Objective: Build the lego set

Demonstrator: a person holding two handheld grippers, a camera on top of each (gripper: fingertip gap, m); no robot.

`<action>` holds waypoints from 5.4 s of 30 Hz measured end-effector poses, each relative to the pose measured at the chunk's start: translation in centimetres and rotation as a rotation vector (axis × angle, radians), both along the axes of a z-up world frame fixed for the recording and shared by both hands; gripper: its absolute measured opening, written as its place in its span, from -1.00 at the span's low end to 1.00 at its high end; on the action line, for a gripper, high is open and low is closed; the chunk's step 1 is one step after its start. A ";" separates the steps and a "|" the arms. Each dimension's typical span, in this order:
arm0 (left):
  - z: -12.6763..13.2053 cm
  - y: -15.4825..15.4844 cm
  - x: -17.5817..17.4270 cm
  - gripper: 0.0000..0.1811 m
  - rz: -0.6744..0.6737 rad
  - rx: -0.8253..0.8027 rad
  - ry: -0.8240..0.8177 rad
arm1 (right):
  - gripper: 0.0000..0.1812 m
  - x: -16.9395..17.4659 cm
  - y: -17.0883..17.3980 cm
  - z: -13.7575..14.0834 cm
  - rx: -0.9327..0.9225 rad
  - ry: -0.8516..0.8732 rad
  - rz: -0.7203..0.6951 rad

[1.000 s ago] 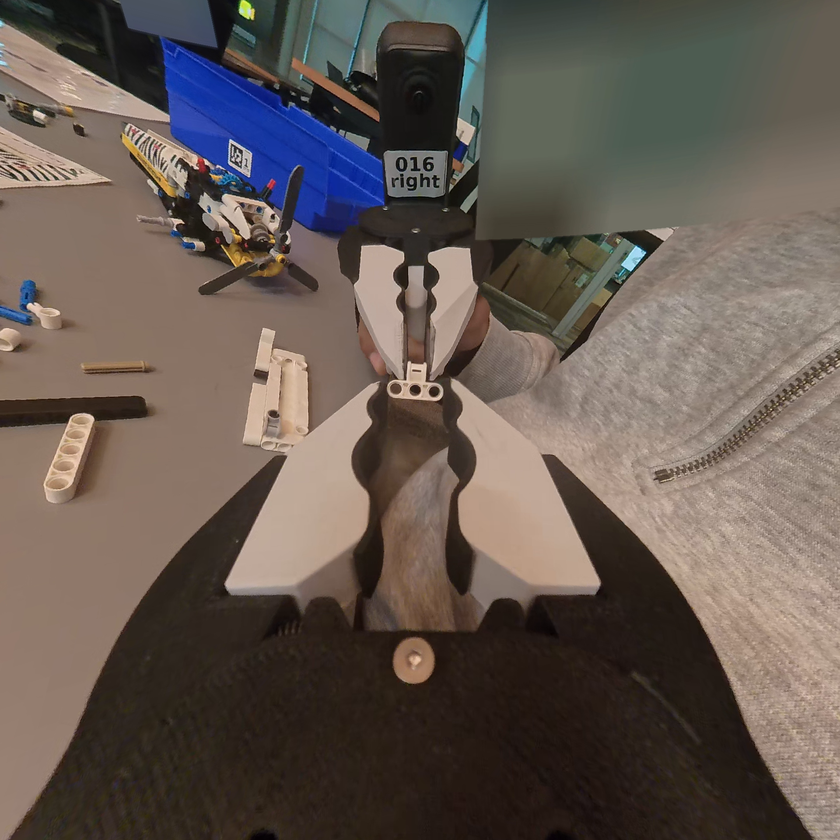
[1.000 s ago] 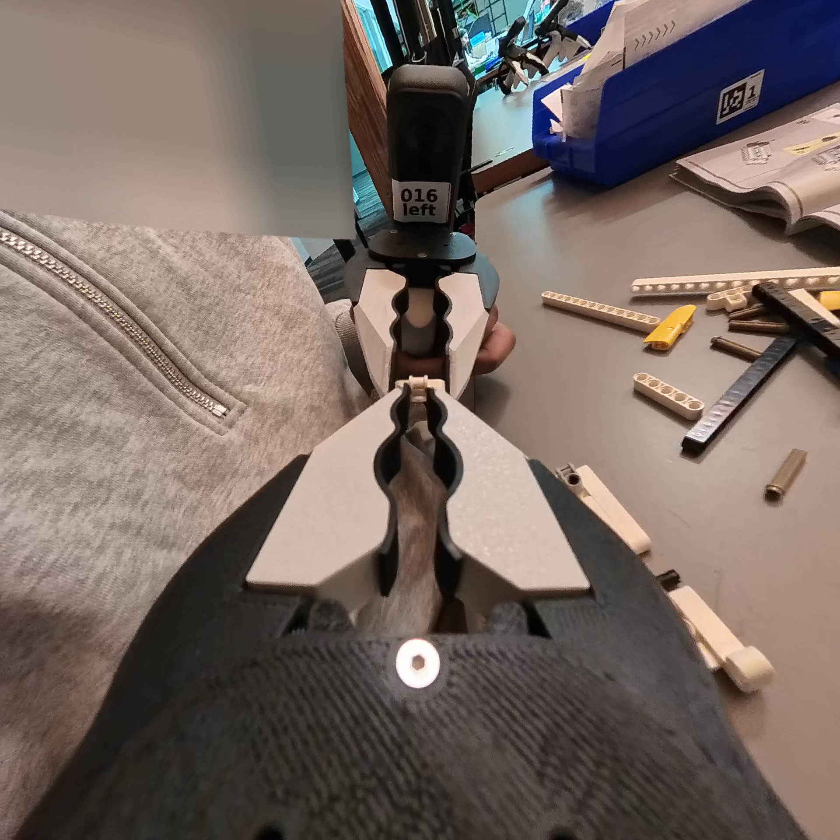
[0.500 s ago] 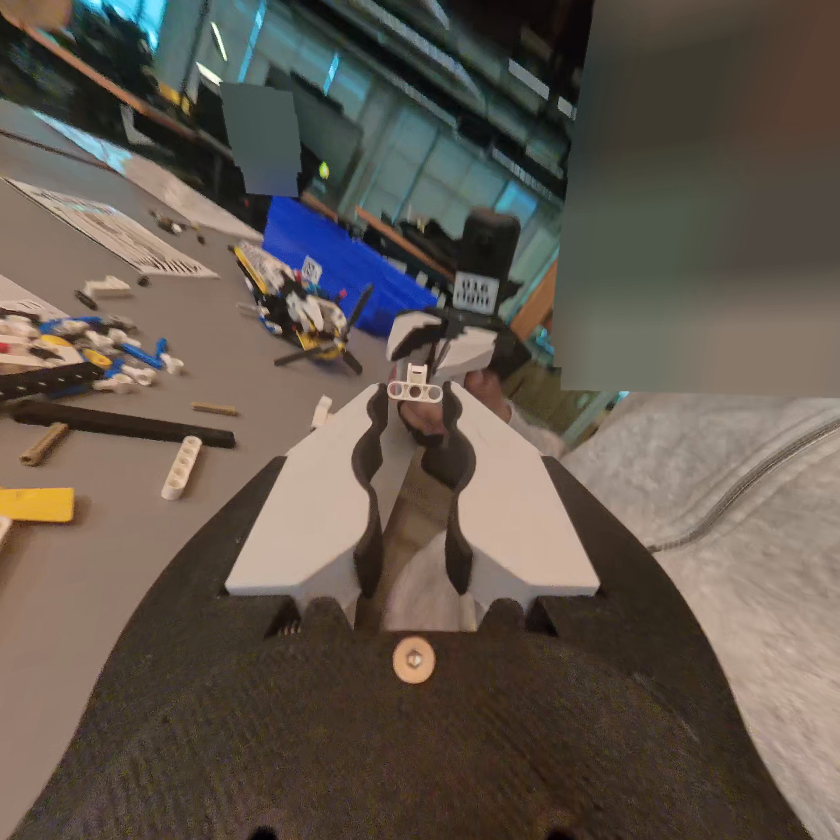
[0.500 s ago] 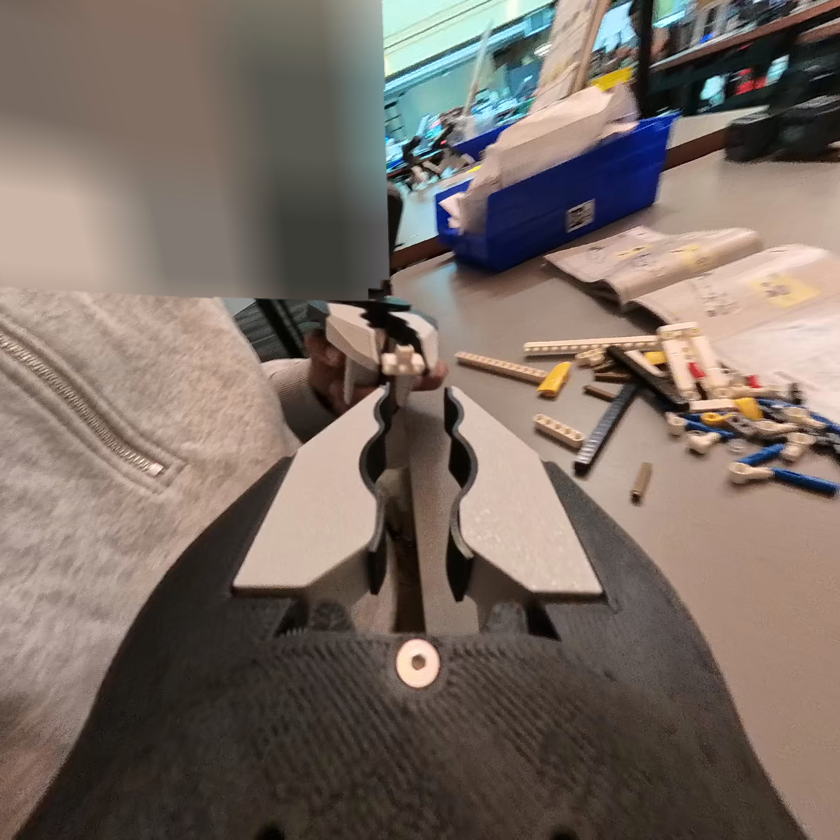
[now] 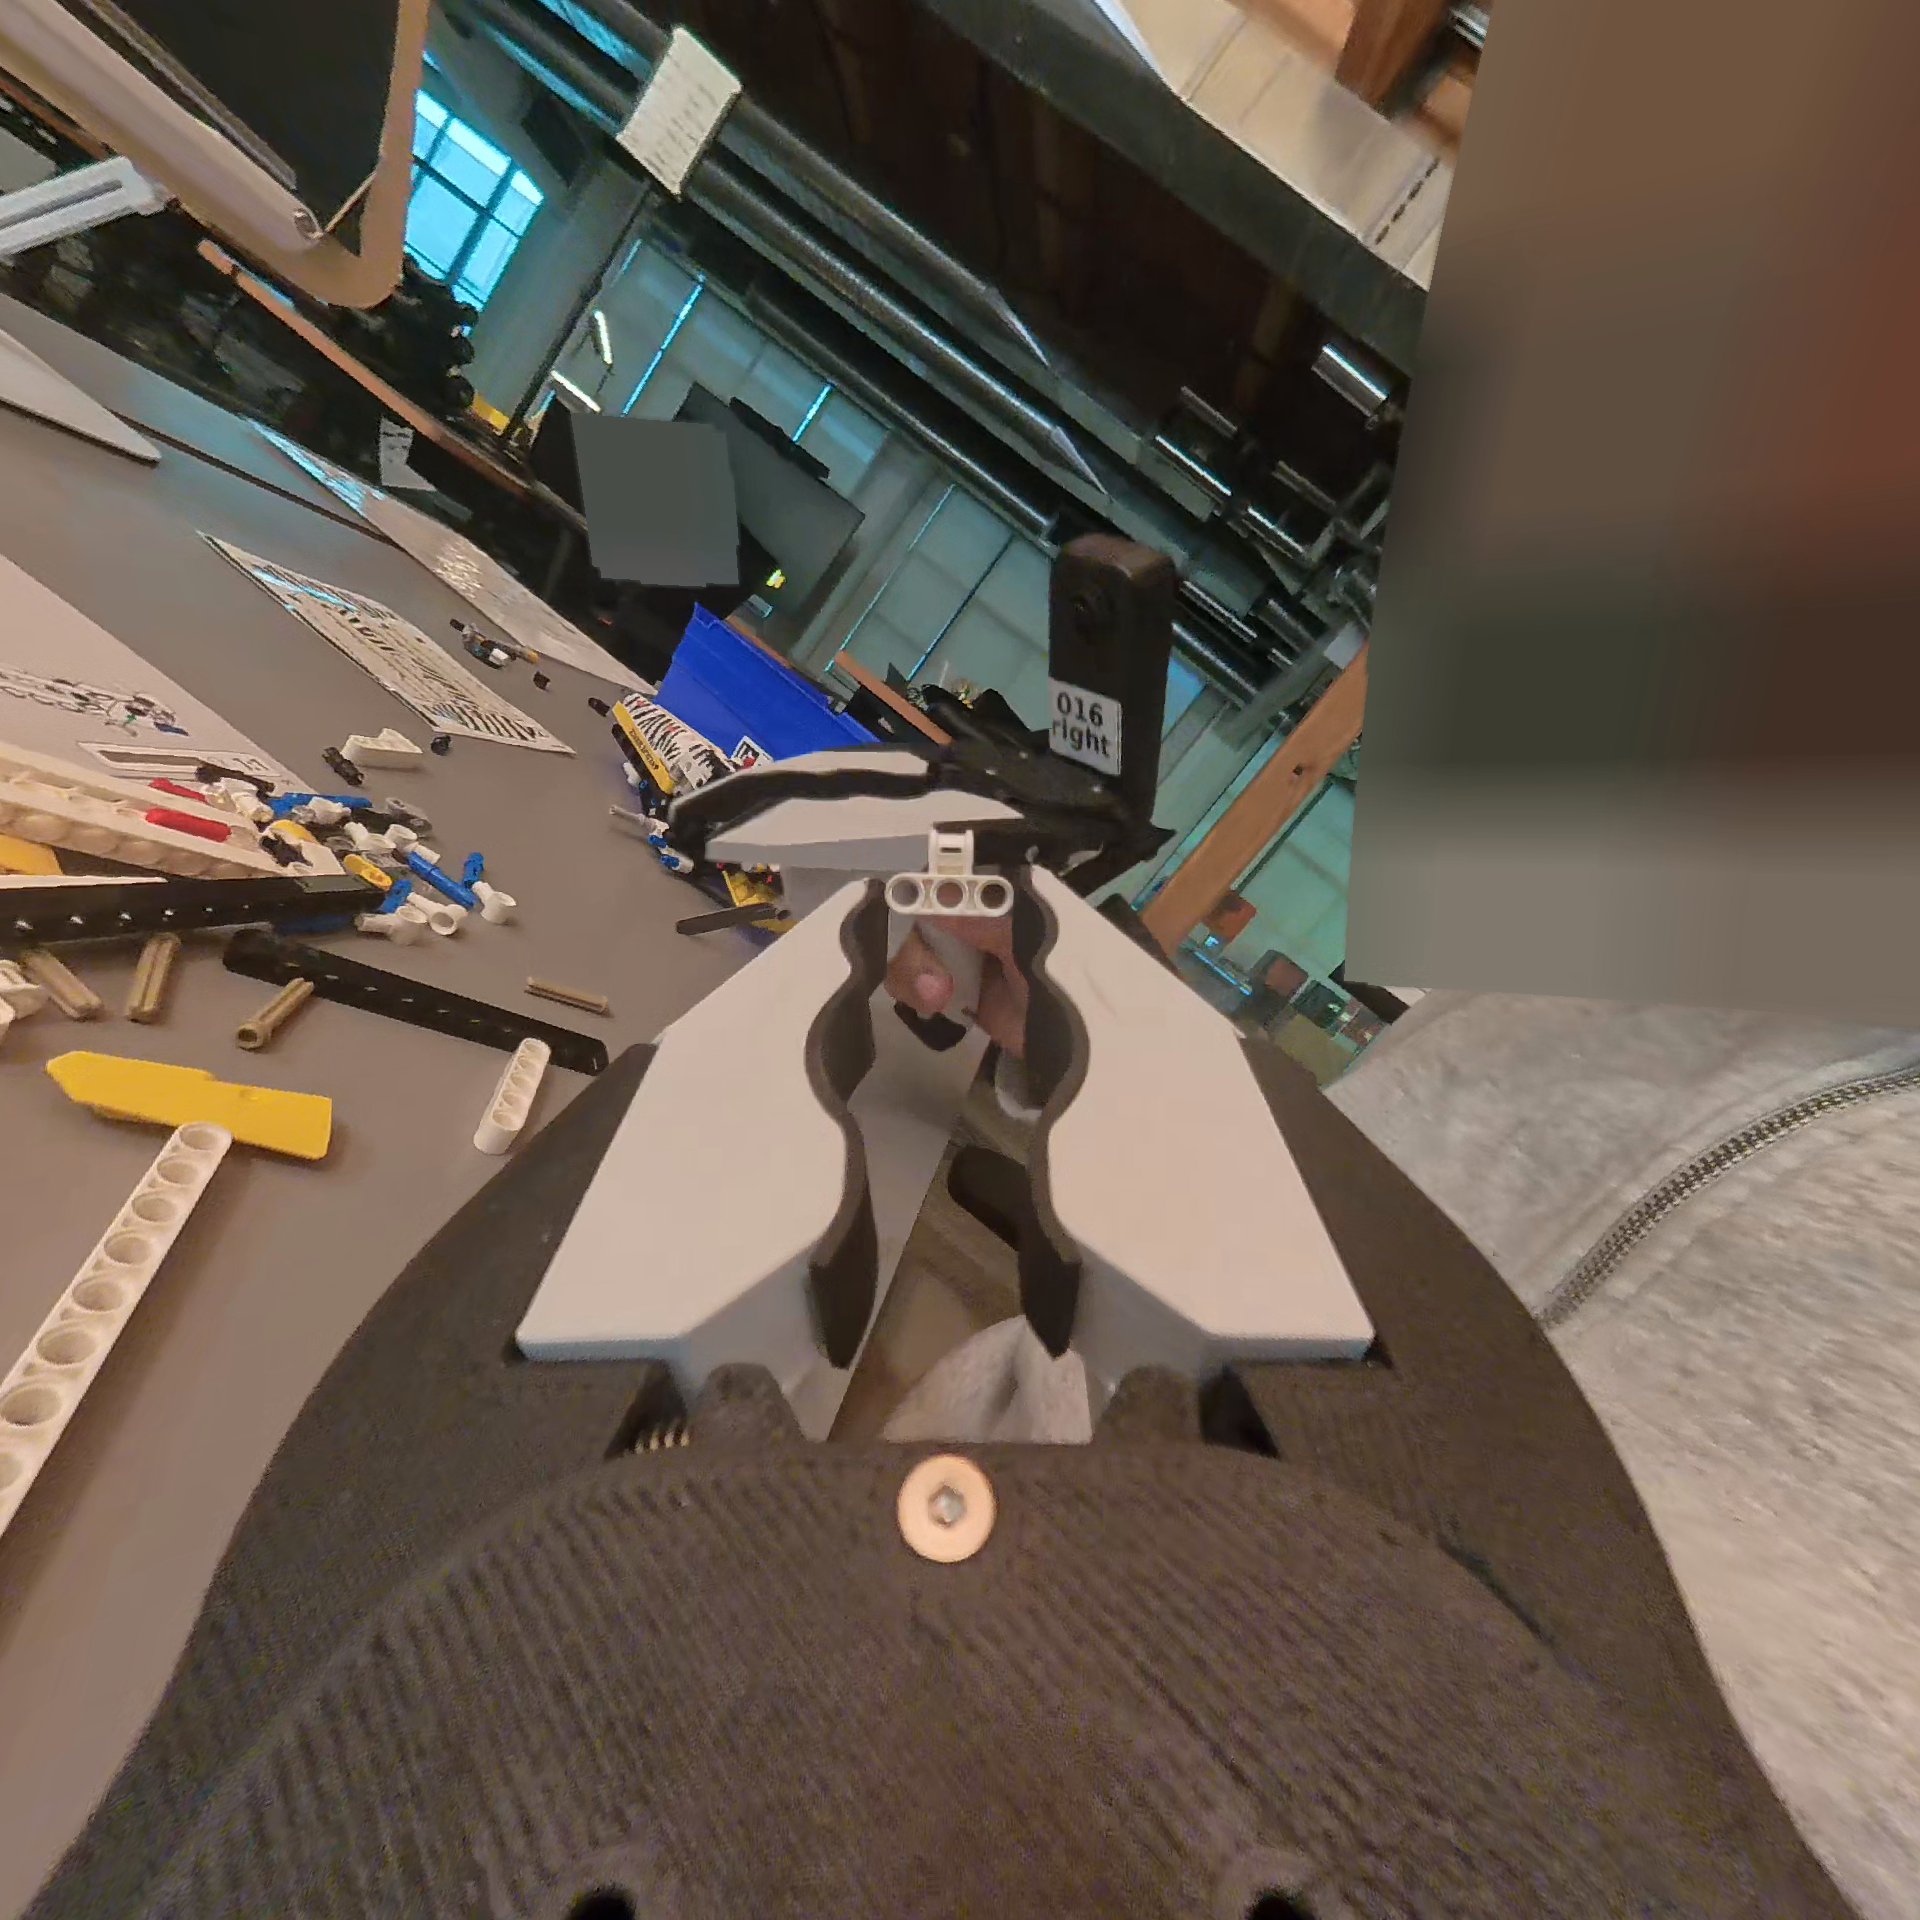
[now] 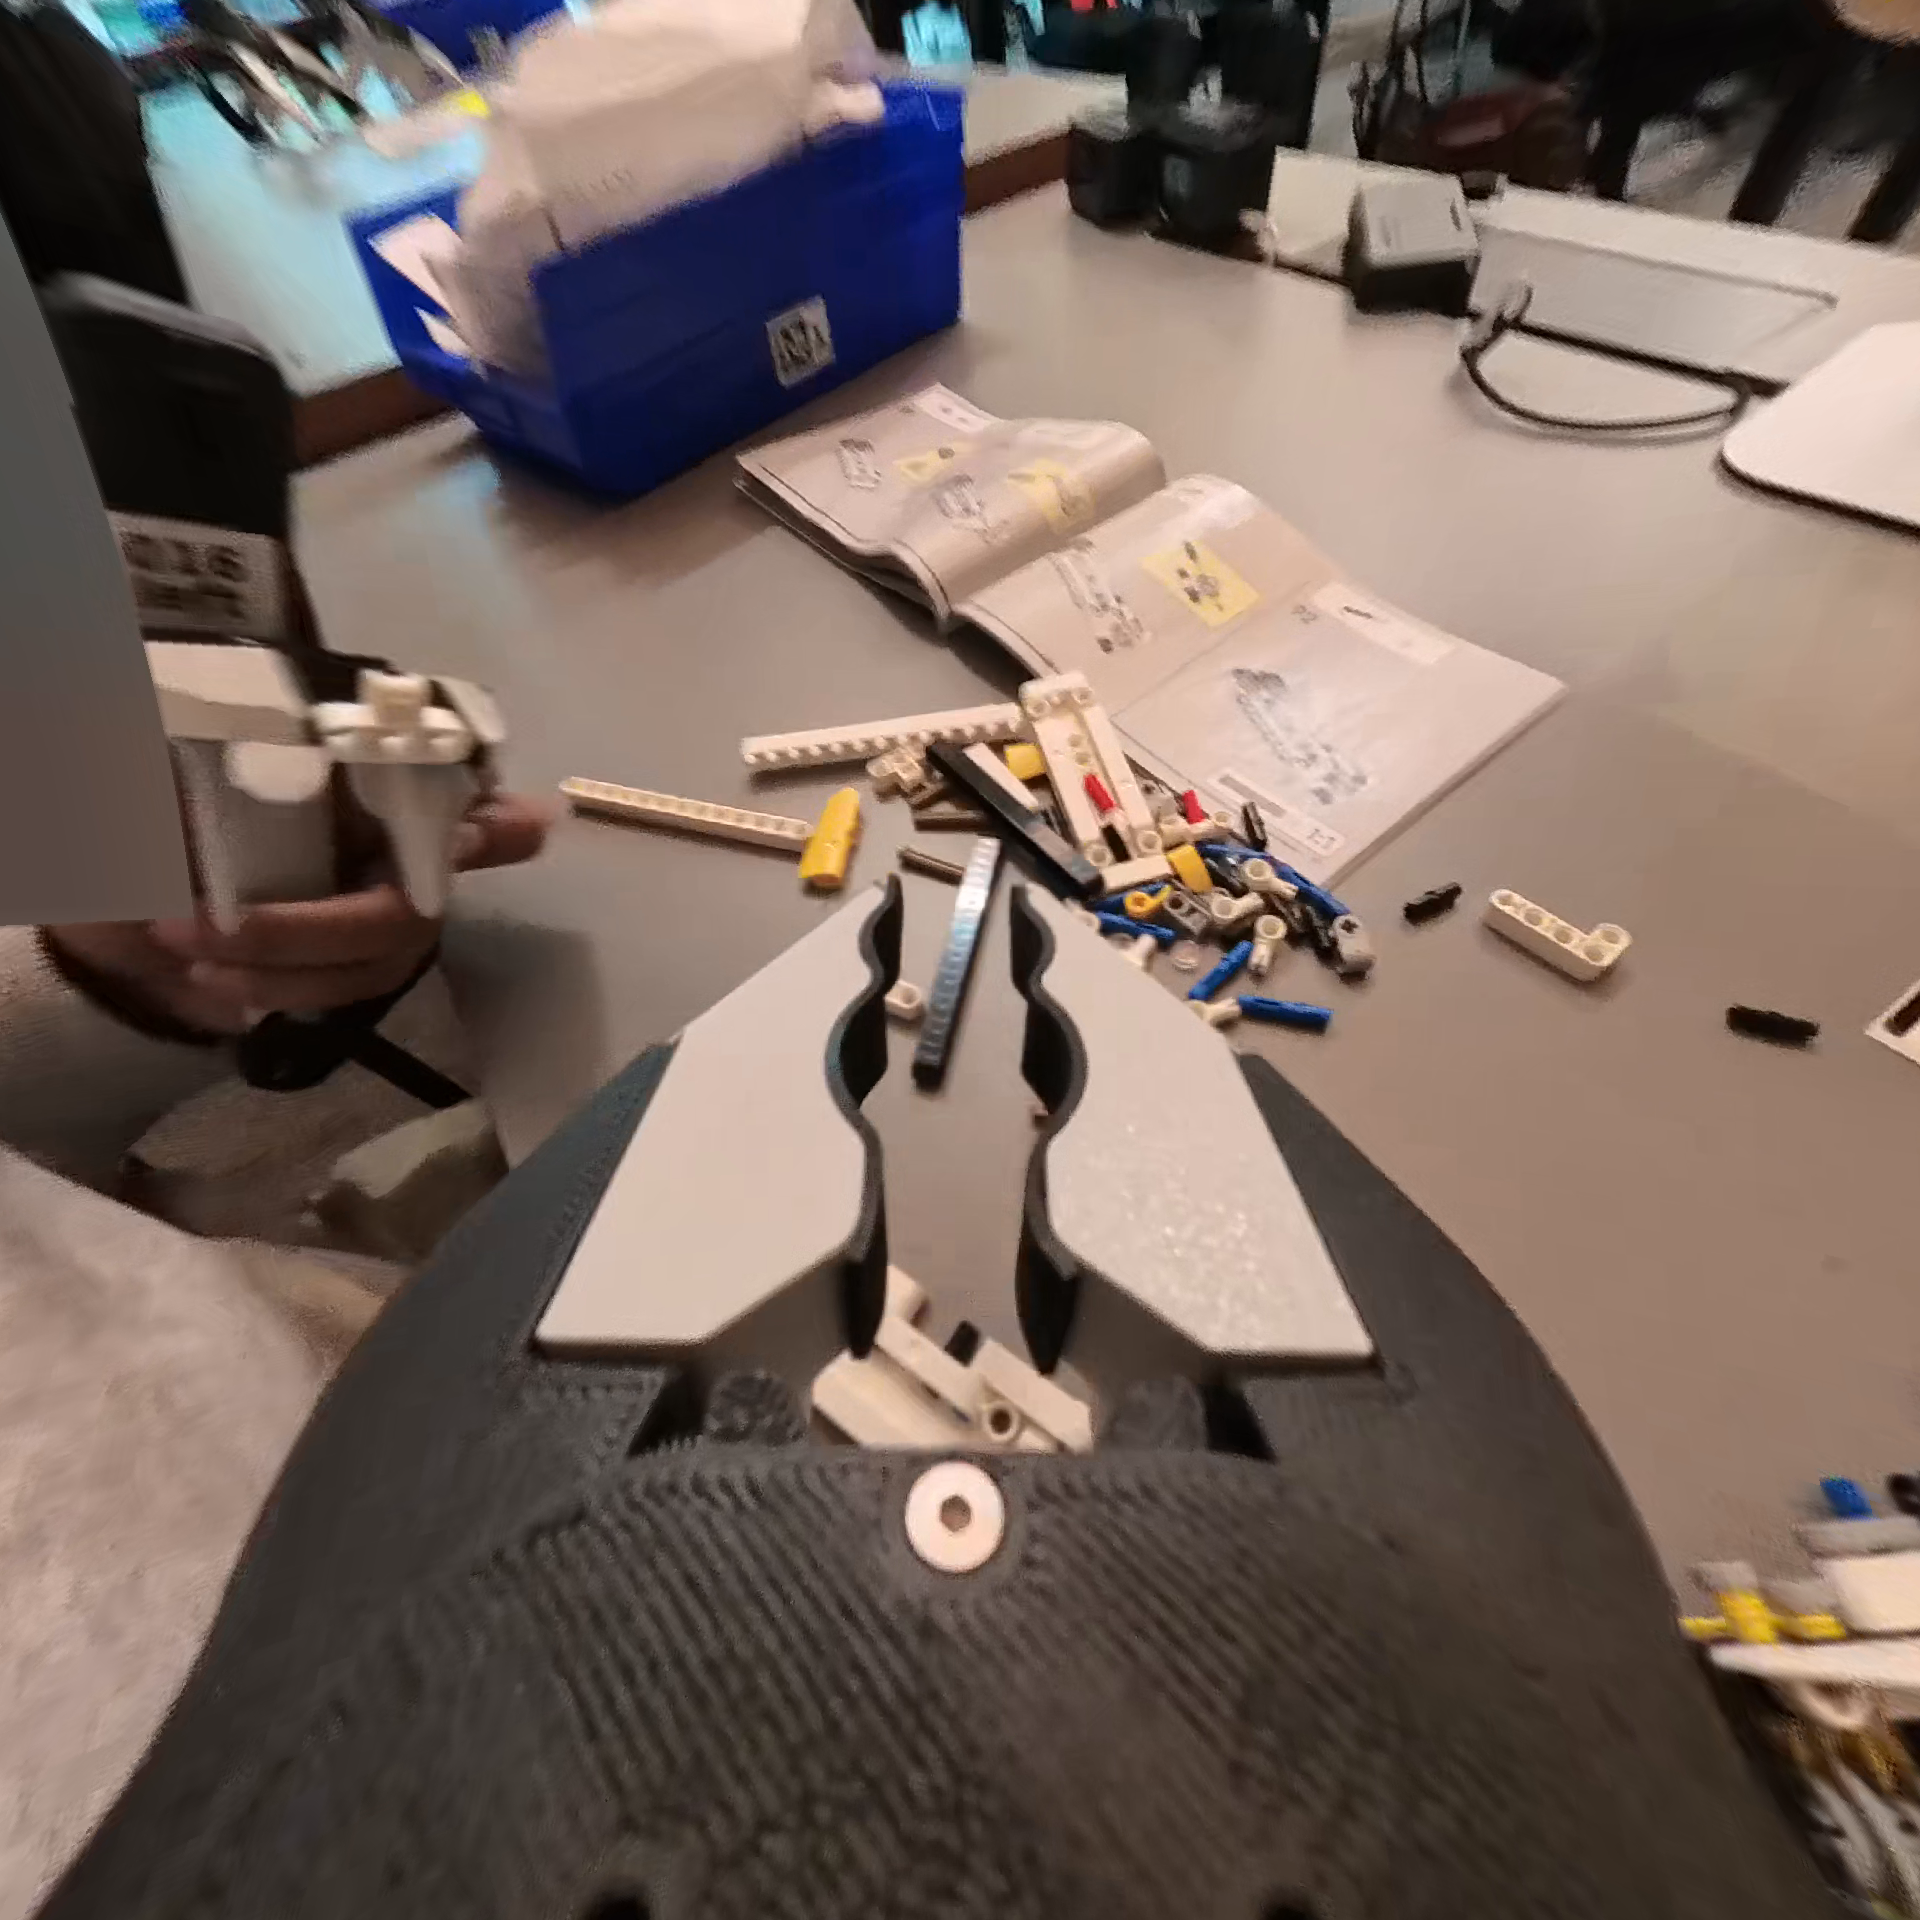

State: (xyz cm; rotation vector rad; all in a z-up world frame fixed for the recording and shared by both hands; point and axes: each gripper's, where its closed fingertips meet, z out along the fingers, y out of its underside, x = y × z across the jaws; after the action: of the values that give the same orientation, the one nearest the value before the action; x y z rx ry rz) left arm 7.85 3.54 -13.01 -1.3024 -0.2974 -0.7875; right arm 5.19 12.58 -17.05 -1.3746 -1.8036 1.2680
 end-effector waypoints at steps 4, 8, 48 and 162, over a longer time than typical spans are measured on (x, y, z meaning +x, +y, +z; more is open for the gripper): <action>0.0 -0.2 -0.9 -0.76 0.085 -0.004 0.028 | -0.77 -1.2 -0.3 -2.7 0.123 -0.173 0.017; -0.1 -0.5 -1.8 -0.76 0.156 -0.010 0.046 | -0.75 -2.5 0.6 -3.5 0.230 -0.198 -0.026; -0.8 0.2 -2.1 -0.76 0.158 -0.060 0.032 | -0.72 -4.6 4.5 -5.8 0.216 -0.307 -0.106; -1.0 0.2 -2.2 -0.77 0.183 -0.069 0.044 | -0.96 0.5 6.0 -7.4 0.283 -0.371 -0.202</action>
State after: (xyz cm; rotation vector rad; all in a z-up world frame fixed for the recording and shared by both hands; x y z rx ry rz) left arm 5.66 3.75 -14.01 -1.3342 -0.4054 -0.5979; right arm 5.69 18.61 -24.44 -1.6532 -1.9311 0.6540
